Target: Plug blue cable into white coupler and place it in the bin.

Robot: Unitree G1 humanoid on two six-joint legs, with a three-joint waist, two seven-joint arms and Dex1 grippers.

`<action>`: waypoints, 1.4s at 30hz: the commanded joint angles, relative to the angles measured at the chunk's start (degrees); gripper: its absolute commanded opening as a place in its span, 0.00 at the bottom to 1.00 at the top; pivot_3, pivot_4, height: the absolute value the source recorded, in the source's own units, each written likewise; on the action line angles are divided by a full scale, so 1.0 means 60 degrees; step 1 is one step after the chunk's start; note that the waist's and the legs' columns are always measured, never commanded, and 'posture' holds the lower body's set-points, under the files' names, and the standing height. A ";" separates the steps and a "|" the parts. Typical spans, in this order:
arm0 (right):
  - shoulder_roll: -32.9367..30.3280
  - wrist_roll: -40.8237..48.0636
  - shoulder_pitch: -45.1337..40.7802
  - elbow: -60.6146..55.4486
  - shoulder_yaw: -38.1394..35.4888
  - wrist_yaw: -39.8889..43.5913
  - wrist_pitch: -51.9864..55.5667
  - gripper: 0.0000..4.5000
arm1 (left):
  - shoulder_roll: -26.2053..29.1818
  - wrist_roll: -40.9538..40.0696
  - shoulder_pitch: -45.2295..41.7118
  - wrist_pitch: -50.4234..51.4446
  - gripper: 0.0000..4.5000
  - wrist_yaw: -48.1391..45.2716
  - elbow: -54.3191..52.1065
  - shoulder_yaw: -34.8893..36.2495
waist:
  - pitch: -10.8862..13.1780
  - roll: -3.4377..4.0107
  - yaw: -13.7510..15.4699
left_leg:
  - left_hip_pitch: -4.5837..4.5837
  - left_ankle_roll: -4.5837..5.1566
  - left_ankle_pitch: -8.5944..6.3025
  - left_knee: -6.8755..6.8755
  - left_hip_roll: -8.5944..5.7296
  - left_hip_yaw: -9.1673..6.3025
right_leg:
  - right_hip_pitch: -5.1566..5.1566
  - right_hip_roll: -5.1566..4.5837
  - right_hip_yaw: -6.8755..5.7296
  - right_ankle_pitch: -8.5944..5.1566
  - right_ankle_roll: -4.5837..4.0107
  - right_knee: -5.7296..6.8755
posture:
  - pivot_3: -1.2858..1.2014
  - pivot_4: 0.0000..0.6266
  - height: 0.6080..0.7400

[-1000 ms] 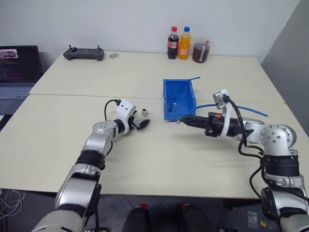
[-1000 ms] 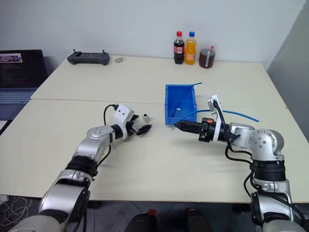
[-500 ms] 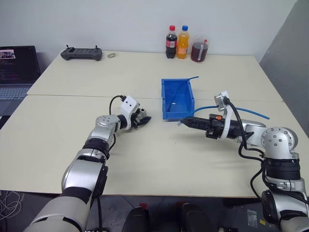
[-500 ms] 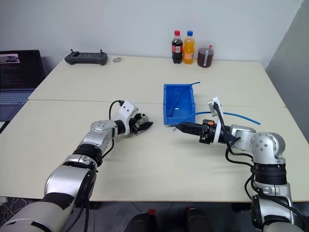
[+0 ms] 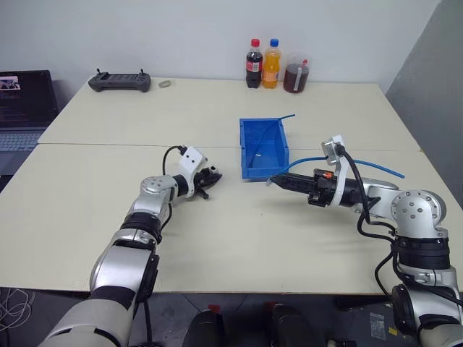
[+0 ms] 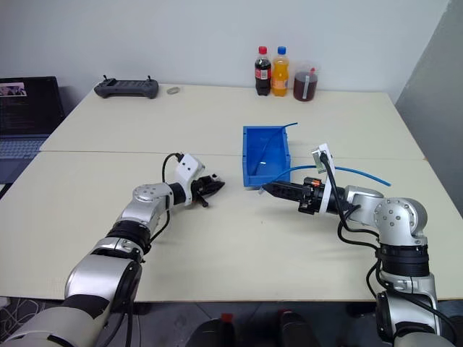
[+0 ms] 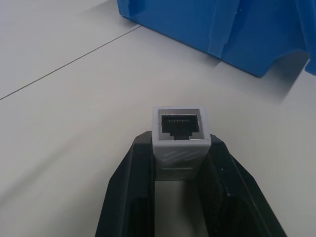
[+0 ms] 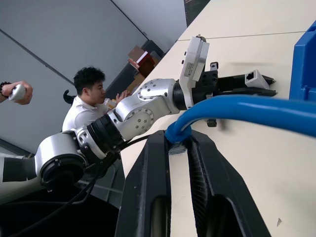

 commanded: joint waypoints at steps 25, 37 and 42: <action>-0.0451 -0.6129 -0.0245 -0.0648 0.5277 0.2499 -0.5612 0.05 | 0.0580 -0.0425 0.3041 0.0595 0.18 -0.4638 -0.6040 -0.2023 | 0.0001 0.0021 0.0145 | -0.0040 0.0011 -0.0005 0.0122 -0.0007 -0.0026 | 0.0008 0.0002 -0.0020 0.0009 0.0011 0.0039 | 0.52 0.24 1.00; -0.0072 -0.7186 -0.0261 0.0241 0.5449 0.2724 -0.6283 0.05 | 0.0505 -0.0531 0.3084 0.0698 0.18 -0.4656 -0.6272 -0.2011 | 0.0000 0.0020 0.0121 | -0.0025 0.0011 -0.0004 0.0134 -0.0007 -0.0026 | 0.0008 0.0003 -0.0018 0.0009 0.0010 0.0075 | 0.52 0.24 1.00; 0.0118 -0.7177 -0.0337 0.0319 0.5319 0.2838 -0.6207 0.05 | 0.0587 -0.0539 0.3161 0.0745 0.18 -0.4689 -0.6351 -0.1990 | 0.0000 0.0020 0.0123 | -0.0024 0.0010 -0.0004 0.0136 -0.0007 -0.0026 | 0.0009 0.0003 -0.0018 0.0009 0.0010 0.0078 | 0.52 0.24 1.00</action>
